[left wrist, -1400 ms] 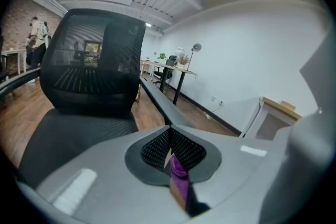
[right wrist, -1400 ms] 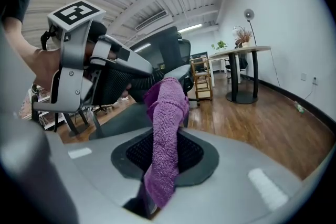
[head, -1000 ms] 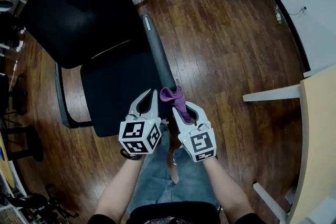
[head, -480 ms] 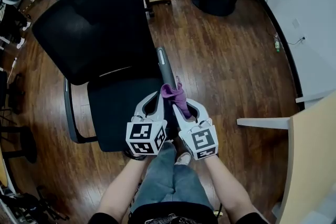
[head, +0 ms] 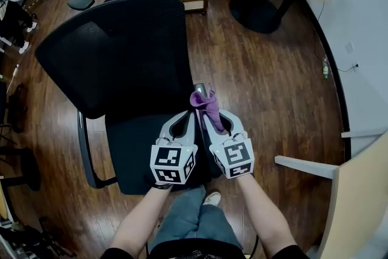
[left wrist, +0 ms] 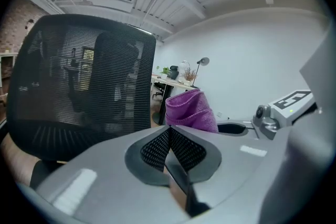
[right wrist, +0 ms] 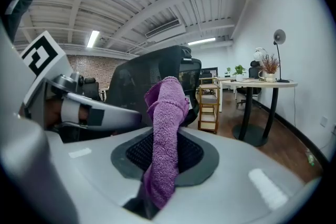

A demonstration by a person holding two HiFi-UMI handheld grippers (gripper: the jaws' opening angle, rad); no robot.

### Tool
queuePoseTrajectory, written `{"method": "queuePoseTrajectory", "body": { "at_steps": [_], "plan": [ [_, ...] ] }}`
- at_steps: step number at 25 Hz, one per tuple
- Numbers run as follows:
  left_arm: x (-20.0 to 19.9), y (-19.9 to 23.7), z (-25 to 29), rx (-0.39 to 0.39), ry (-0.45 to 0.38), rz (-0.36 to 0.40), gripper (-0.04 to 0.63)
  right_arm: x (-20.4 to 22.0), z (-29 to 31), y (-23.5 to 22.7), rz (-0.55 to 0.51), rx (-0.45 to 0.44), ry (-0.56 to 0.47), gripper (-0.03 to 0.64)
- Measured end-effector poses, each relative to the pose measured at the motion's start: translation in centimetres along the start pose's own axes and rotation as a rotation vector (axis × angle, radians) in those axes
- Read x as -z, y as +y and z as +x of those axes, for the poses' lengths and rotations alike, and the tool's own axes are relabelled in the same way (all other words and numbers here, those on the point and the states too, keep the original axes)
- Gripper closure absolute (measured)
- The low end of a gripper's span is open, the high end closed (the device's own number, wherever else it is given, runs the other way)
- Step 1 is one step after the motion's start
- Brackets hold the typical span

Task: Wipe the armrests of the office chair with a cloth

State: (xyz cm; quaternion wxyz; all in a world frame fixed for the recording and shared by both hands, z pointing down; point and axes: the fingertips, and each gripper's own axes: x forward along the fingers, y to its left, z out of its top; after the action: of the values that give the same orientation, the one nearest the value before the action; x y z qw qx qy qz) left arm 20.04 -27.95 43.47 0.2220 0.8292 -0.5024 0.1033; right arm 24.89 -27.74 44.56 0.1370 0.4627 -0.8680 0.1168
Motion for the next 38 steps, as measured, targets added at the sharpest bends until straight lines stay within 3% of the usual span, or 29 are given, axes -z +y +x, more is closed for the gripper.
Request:
{"method": "queuePoseTrajectory", "body": {
  "at_steps": [17,28,38],
  "plan": [
    [0.1,4.3,5.5,0.061,0.068,-0.013,0.591,1.0,10.3,-9.8,-0.086,0.170,0.105,0.543],
    [1.3,4.4,7.1,0.073,0.085,-0.028,0.592,3.2,11.7,-8.0,-0.049,0.107,0.134,0.543],
    [2.1,2.6,6.4,0.061,0.094,-0.022,0.592,3.9,9.0,-7.3,-0.015,0.094,0.124,0.543]
  ]
}}
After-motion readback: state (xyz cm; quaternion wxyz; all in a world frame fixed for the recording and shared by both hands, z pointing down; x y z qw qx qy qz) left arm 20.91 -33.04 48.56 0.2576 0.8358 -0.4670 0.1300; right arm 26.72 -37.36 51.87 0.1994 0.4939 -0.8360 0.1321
